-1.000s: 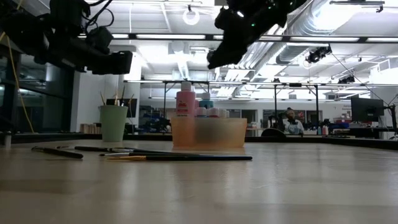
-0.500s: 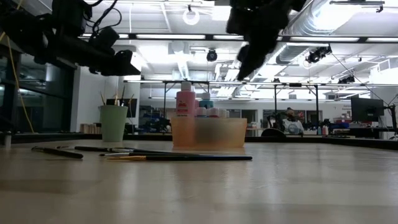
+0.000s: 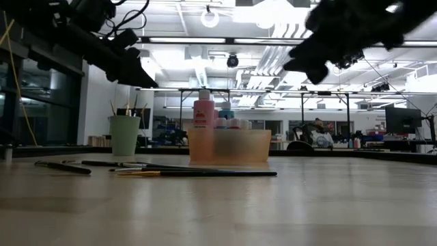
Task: Pick & Place Paint Supplies
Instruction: Put the orange paintbrush into the cup
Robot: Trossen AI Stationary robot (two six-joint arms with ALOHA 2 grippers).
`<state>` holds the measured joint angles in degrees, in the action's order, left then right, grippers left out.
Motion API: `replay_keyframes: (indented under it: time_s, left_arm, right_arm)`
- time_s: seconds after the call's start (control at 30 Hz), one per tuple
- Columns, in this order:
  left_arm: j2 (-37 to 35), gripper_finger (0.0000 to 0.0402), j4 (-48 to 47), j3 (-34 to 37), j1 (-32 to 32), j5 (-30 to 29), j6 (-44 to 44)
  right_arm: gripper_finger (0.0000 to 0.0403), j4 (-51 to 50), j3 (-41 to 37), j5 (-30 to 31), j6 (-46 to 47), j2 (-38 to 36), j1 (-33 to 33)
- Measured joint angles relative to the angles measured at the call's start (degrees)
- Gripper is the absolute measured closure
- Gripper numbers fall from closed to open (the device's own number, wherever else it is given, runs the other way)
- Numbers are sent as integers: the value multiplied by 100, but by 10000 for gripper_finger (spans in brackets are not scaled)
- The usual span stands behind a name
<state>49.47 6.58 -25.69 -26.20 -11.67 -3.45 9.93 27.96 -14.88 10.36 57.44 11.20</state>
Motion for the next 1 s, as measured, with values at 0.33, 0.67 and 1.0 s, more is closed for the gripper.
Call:
replay_keyframes:
  time_s: [0.33, 0.67, 1.0]
  left_arm:
    - [-31, 203, -61, 0, 0, 22, 98]
    - [-28, 203, -72, 0, -2, 165, 248]
    - [-17, 203, -947, -285, 0, 1161, 85]
  right_arm:
    - [242, 1388, -1682, 782, 334, -1511, -44]
    - [243, 2452, -2746, 1353, 652, -2037, -215]
    - [243, 2357, -2747, 1483, 614, -2077, -372]
